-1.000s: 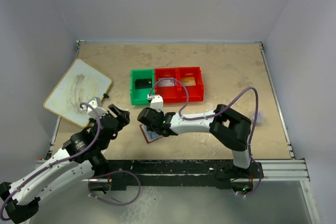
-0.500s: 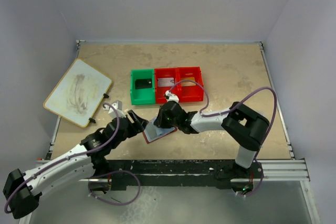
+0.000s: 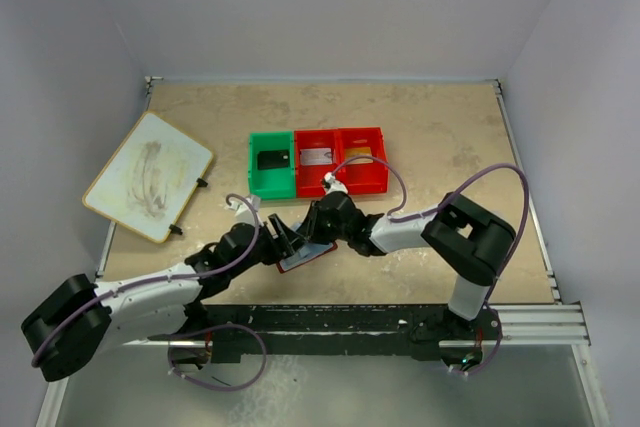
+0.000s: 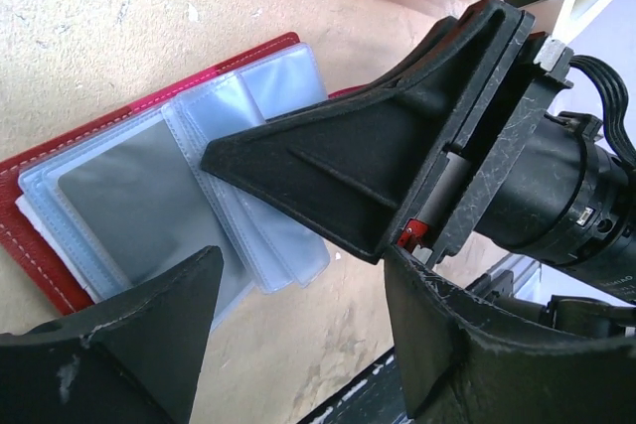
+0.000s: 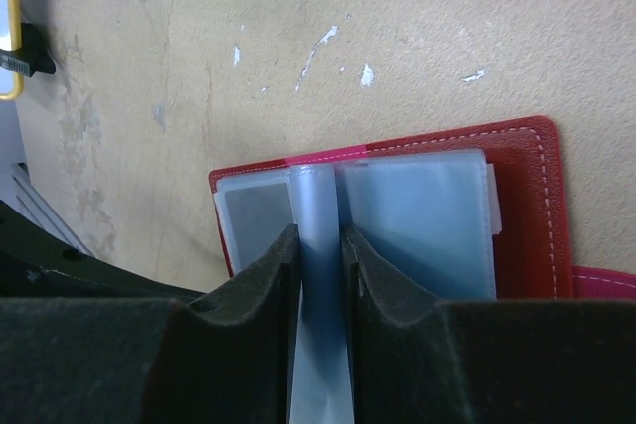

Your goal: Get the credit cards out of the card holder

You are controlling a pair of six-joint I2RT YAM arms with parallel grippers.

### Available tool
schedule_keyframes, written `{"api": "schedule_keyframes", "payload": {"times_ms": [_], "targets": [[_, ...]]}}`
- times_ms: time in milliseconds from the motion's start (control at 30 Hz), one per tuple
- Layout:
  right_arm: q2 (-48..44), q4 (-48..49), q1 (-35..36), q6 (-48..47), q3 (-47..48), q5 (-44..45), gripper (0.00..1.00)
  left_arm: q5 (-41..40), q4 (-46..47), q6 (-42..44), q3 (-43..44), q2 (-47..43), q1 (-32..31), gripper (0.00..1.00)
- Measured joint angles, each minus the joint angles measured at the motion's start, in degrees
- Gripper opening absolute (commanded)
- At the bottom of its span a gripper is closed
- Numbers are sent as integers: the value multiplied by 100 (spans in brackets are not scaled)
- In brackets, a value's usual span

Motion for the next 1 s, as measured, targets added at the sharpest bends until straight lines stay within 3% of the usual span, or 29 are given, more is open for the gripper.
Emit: {"api": "schedule_keyframes", "payload": {"times_ms": [333,633,800,1000], "targets": [[7,46,-50,35,-28,-70,28,-22,1331,-619,-546,380,-9,64],[37,114,-68,66,-28,-164,28,-162,1683,-988,-737,448,-79,62],[101,249,-76,118,-37,-234,28,-319,1419,-1110,-866,-33,-109,46],[105,267,-94,136,-44,-280,28,-579,614,-1102,-866,-881,-109,44]]}}
